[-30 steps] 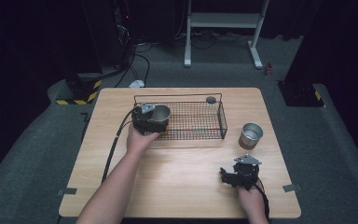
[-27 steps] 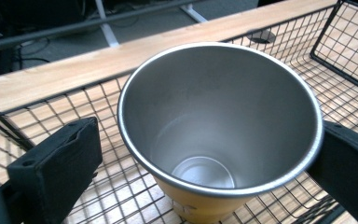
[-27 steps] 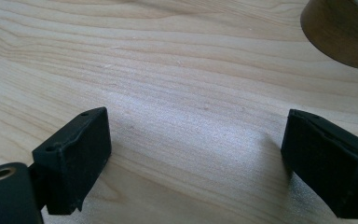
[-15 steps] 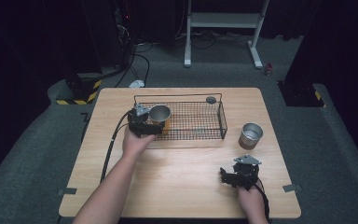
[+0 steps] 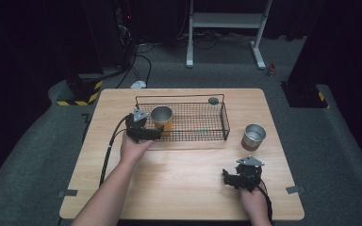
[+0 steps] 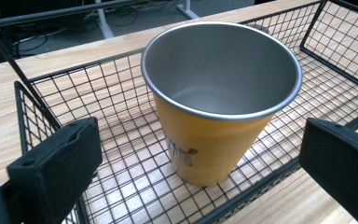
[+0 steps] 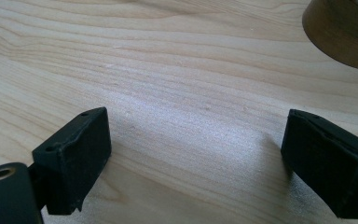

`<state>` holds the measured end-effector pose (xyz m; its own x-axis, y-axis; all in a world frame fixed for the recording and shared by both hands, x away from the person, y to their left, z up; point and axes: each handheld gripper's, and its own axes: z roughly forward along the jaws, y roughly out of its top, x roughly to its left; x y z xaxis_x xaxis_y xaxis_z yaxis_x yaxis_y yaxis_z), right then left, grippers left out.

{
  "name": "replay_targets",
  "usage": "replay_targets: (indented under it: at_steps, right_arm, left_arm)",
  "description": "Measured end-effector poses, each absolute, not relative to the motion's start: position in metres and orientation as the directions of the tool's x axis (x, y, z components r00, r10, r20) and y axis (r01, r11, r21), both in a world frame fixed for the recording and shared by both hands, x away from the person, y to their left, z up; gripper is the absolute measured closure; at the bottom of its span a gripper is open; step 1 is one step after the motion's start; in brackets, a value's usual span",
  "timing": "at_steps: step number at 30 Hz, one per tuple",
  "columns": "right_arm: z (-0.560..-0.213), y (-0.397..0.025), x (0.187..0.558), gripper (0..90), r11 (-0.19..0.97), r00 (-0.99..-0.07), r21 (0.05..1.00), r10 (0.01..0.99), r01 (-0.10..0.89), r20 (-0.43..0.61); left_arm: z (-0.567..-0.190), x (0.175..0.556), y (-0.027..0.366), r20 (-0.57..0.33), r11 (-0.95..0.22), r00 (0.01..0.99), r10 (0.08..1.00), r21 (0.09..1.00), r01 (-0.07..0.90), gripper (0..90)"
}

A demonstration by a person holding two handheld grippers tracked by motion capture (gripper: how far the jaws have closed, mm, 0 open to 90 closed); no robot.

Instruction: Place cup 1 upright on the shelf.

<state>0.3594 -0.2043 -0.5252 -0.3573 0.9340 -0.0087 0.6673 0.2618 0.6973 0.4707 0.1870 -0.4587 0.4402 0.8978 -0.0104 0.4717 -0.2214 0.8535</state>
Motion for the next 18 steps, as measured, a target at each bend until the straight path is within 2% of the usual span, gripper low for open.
replay_targets:
  at_steps: [18]
  right_arm:
    - [-0.525, -0.204, 0.359, 8.3, 0.262, -0.357, 0.697, 0.934, 0.667, -0.009]
  left_arm:
    - [-0.450, 0.441, 0.194, -0.035, -0.205, 0.455, 0.890, 0.860, 0.467, 0.0]
